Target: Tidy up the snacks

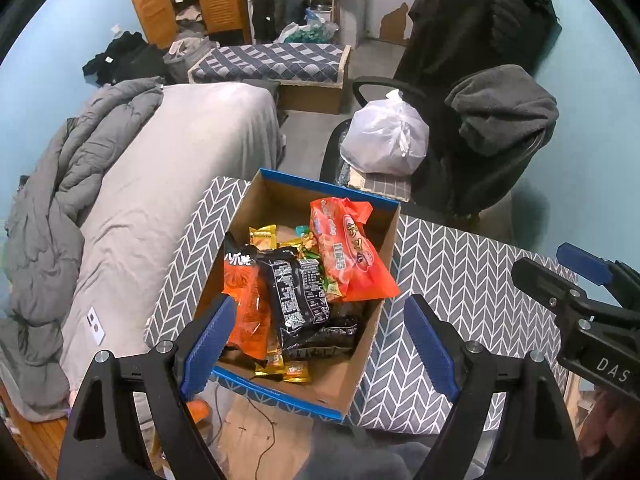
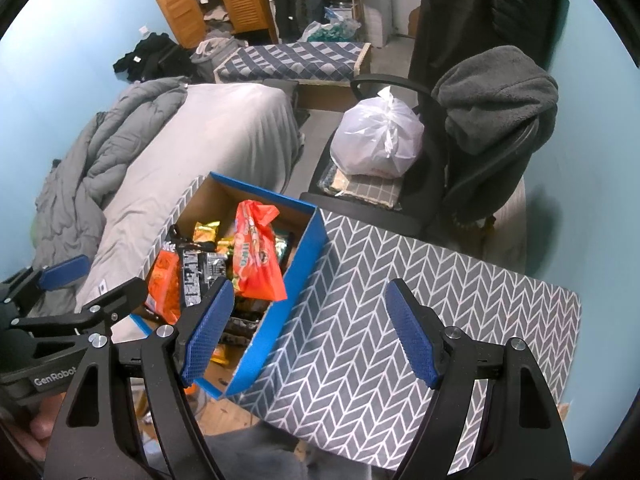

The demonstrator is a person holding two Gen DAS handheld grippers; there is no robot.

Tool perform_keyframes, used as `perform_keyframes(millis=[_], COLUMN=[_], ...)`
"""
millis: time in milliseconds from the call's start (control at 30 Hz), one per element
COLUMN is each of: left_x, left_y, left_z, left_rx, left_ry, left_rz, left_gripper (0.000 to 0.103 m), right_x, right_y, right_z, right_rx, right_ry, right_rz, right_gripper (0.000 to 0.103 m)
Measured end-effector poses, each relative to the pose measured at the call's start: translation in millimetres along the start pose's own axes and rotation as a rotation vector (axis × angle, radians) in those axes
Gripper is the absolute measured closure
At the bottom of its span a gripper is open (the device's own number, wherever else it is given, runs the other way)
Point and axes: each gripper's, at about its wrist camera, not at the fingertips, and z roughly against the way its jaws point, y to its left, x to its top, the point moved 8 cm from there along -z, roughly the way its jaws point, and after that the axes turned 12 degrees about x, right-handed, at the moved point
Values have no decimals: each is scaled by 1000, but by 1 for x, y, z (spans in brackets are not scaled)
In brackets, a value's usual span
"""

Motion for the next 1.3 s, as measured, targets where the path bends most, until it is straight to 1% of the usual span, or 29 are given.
perform_keyframes(millis=[467, 600, 767, 1300], left_x=[-4, -6, -6, -9], left_y=[1, 1, 2, 7], left_z=[-2, -4, -1, -5], left_rx=[-9, -27, -13, 4], left_ry=[14, 28, 11, 31], left_rz=[1, 12, -3, -14], left_gripper=[16, 16, 16, 16], right_x=[-1, 0, -1, -3], right_y=[2, 2, 4, 15], right_z=[2, 2, 2, 1], right_rx=[1, 1, 2, 3], right_ry=[-3, -4, -3, -4], right_rz=[-3, -2, -2, 4], right_gripper=[25, 25, 25, 25])
